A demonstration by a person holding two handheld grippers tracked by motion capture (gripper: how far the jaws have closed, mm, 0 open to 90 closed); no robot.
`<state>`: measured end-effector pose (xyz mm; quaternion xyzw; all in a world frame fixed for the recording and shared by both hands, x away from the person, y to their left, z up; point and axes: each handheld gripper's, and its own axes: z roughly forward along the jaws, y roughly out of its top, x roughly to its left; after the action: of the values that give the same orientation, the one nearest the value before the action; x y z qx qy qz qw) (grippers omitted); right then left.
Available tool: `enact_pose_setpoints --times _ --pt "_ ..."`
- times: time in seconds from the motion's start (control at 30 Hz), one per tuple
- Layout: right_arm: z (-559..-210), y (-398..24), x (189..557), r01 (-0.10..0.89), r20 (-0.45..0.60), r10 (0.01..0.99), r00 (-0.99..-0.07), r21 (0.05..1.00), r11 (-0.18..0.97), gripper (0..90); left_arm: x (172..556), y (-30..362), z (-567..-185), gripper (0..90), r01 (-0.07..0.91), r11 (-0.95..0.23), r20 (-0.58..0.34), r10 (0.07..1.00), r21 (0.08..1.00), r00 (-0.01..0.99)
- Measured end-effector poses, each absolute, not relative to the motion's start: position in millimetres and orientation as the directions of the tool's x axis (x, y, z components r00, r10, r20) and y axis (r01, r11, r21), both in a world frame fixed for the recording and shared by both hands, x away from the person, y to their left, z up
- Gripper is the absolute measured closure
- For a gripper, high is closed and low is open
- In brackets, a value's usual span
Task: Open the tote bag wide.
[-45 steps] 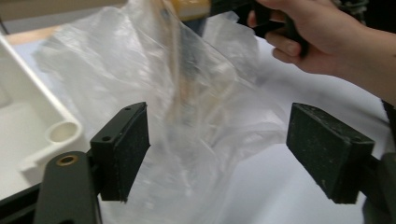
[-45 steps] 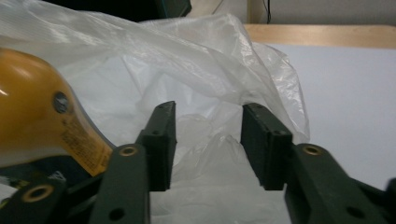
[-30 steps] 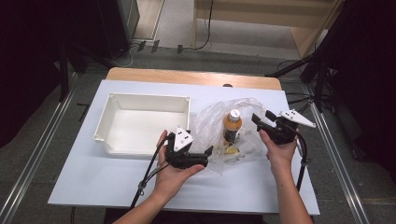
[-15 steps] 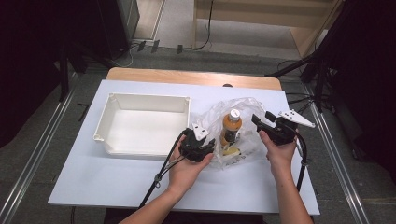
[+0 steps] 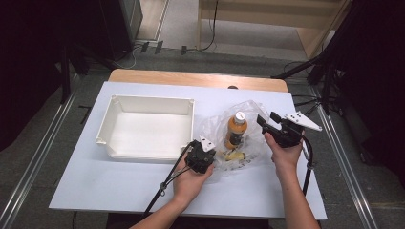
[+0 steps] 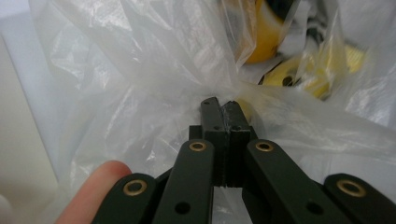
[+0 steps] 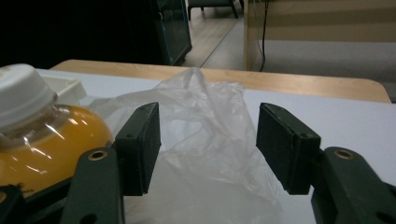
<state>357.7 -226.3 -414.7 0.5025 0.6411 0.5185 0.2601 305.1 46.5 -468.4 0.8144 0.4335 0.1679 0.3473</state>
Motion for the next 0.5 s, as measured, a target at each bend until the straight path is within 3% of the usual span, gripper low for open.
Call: enact_pose_setpoints --times 0.1,0.27,0.3,0.33,0.37,0.43,0.5 --pt "-409.9 -223.7 364.0 0.375 0.228 0.888 -0.400 0.925 -0.068 36.8 301.1 44.5 -469.9 90.0 0.571 -0.409 0.003 0.815 0.712 0.579" --pt "-412.0 -210.4 378.2 0.404 0.202 0.896 -0.396 0.914 -0.027 39.7 296.1 46.9 -471.4 90.0 0.573 -0.402 -0.006 0.815 0.715 0.579" --pt "-423.8 -205.4 393.1 0.476 0.200 0.904 -0.377 0.879 0.004 53.6 294.3 48.7 -471.4 90.0 0.579 -0.405 -0.006 0.816 0.708 0.578" --pt "-423.8 -205.4 393.1 0.476 0.200 0.904 -0.377 0.879 0.004 53.6 294.3 48.7 -471.4 90.0 0.579 -0.405 -0.006 0.816 0.708 0.578" --pt "-437.2 -204.2 403.0 0.538 0.210 0.906 -0.367 0.843 0.022 71.0 293.4 51.4 -471.8 90.0 0.588 -0.400 -0.020 0.815 0.704 0.578" --pt "-448.4 -203.0 408.7 0.597 0.199 0.915 -0.352 0.800 0.055 85.1 292.7 54.5 -471.9 90.0 0.595 -0.395 -0.035 0.813 0.700 0.581" --pt "-459.7 -202.7 412.3 0.664 0.196 0.919 -0.343 0.742 0.090 90.0 291.5 58.3 -471.9 90.0 0.603 -0.383 -0.052 0.815 0.700 0.577"
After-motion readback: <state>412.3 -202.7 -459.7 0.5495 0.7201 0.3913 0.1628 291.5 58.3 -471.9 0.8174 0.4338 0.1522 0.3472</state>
